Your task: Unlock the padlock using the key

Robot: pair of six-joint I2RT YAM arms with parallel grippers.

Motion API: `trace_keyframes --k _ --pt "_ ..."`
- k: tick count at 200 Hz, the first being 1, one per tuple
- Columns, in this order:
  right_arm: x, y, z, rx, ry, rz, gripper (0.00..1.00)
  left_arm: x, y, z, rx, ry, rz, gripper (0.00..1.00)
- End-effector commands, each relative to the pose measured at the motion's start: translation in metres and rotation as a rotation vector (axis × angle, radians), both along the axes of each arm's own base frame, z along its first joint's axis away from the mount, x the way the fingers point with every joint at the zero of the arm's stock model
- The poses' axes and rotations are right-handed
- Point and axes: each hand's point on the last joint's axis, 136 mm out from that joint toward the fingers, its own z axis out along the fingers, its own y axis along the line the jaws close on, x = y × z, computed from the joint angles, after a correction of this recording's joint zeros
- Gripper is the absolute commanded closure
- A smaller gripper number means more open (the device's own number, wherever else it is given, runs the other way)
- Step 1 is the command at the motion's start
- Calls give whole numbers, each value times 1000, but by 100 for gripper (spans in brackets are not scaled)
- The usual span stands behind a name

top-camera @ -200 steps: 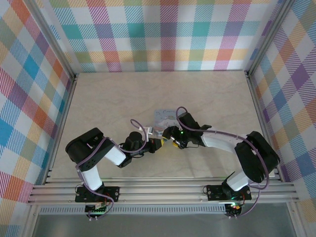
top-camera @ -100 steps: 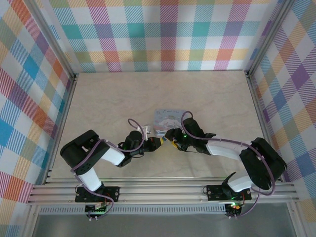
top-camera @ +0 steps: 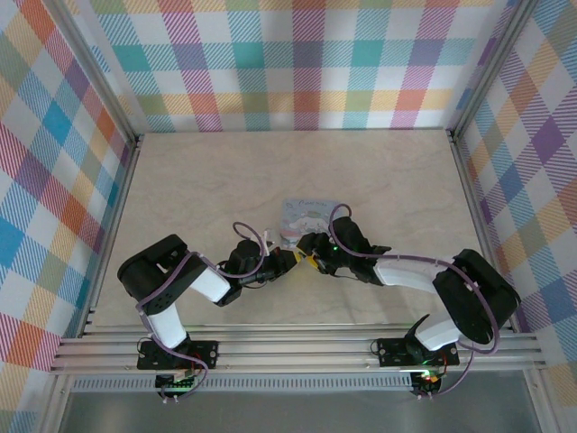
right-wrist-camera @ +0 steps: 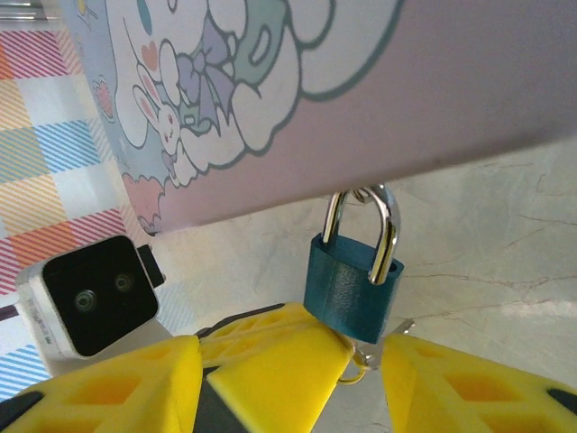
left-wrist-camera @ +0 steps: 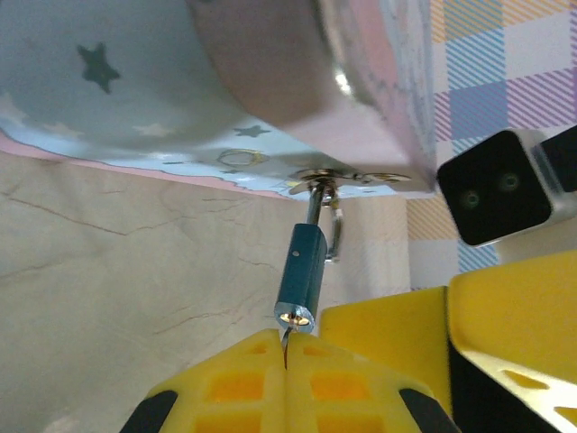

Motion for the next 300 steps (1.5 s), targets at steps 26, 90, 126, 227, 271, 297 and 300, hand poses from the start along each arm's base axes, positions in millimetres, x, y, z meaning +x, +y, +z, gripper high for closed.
trace_keyframes --k 26,90,126,227,271,297,300 --pt "-30 -29 -44 -131 167 -50 46 4 -13 35 -134 -13 -2 100" --pt "-22 -25 -40 -117 132 -66 55 -5 -13 46 -154 -5 -11 100" --pt "-17 -18 -37 -104 123 -59 63 -7 -14 45 -153 1 -14 100" --pt "-16 -19 -36 -153 112 -40 77 -13 -19 40 -153 10 -39 100" --pt "-12 -18 -40 -168 110 -42 68 -14 -20 41 -161 17 -47 100" --pt "-7 -13 -40 -167 101 -36 75 -15 -20 41 -162 19 -48 100" --pt "-7 -13 -39 -168 99 -33 77 -15 -20 41 -163 19 -49 100"
